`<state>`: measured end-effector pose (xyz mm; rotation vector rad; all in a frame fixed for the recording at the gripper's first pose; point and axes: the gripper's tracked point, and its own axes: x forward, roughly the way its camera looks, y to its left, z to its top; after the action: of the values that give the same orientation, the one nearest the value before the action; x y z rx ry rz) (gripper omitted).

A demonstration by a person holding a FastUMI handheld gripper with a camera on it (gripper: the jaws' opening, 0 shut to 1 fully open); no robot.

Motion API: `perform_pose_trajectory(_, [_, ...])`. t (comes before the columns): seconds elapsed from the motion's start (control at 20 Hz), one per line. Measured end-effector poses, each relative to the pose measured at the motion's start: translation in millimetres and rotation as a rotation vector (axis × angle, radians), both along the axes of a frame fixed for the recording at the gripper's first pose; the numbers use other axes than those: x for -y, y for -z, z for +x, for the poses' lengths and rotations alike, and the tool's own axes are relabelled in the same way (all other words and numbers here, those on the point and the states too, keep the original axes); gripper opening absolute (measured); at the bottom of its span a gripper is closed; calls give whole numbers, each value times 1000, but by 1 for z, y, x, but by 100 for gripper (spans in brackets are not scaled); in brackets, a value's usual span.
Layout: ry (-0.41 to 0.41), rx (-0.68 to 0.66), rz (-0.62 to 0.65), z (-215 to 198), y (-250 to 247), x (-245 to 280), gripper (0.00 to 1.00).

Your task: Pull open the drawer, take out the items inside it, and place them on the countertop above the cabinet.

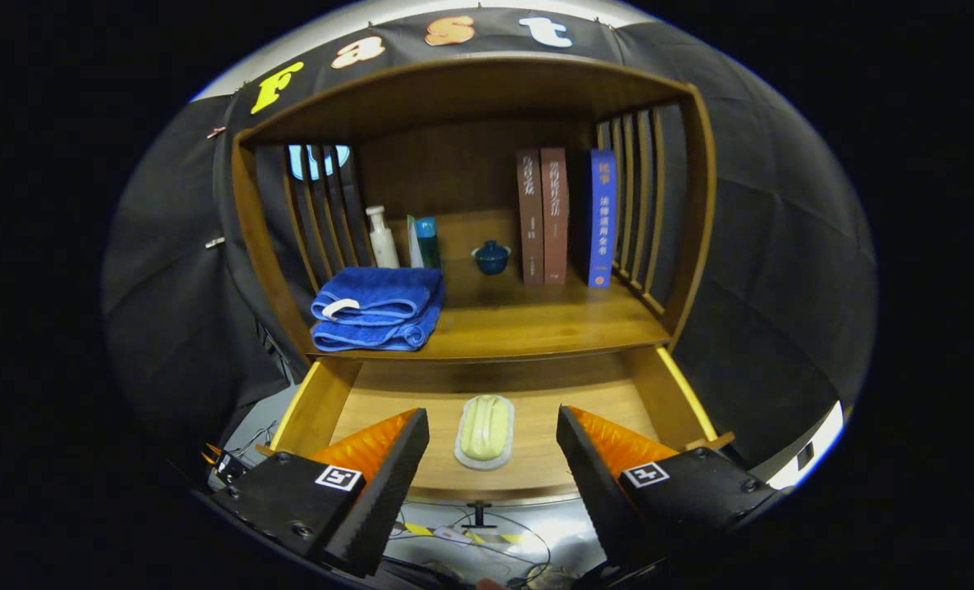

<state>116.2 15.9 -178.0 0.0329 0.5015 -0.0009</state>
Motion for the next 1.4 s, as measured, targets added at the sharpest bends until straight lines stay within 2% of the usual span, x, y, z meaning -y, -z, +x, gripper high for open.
perform_pose_trajectory(0.3, [57,-234,55,61,68,2,100])
perform_pose_trajectory(0.45, [83,-337,27,82,96,5,100])
perform_pose_trajectory(0.7, [87,-482,-1,88,141,-1,100])
perform_pose_trajectory(0.85, [88,-515,-2,90,157,-3,85])
perform_pose_trajectory(1.1, [65,-545,-38,89,165,-5,44])
perform_pose_trajectory(1.15, [56,-541,-33,88,161,-7,44])
perform_pose_trajectory(1.2, [87,-528,-52,94,164,0,31])
perform_pose_trajectory(1.25, [86,-534,-50,89,163,0,17])
perform_pose_trajectory(1.4, [111,-530,-8,89,161,3,17])
